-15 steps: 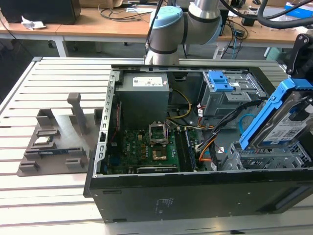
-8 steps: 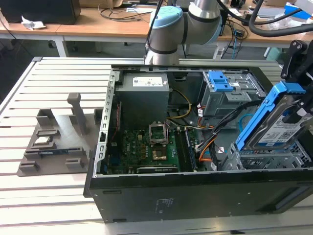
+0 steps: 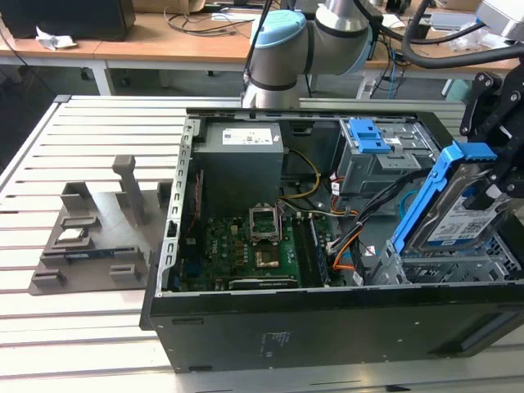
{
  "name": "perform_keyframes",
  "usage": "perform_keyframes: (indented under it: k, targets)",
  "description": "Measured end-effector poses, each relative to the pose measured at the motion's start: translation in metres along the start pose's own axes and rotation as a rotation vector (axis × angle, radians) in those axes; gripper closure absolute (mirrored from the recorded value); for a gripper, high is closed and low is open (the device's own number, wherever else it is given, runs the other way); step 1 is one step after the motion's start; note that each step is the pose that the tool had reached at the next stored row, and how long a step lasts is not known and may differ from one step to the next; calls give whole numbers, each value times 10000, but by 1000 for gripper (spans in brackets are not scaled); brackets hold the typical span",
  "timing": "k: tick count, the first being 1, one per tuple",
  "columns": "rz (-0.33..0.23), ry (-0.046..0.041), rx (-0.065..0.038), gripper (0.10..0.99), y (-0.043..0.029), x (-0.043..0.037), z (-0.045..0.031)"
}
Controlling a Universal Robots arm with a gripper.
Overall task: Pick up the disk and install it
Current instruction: 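Insert the disk into the insertion slot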
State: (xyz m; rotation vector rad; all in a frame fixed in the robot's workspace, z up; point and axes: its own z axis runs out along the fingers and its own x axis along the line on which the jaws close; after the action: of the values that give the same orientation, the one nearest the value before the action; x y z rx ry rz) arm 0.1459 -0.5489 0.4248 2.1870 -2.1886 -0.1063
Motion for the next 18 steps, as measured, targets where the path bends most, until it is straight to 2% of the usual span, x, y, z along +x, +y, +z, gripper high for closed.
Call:
perform_keyframes:
  k: [1, 3, 4, 7, 13, 16, 18]
  targets:
    - [7, 91, 3, 725, 0, 0, -1]
    - [35, 411, 2, 725, 2, 1, 0]
    - [39, 436, 3, 725, 1, 1, 4]
    - [39, 441, -10, 725, -7, -9, 62]
    - [39, 450, -28, 725, -26, -12, 293]
    - [39, 447, -28, 725, -31, -11, 353]
    - [39, 450, -28, 725, -31, -11, 354]
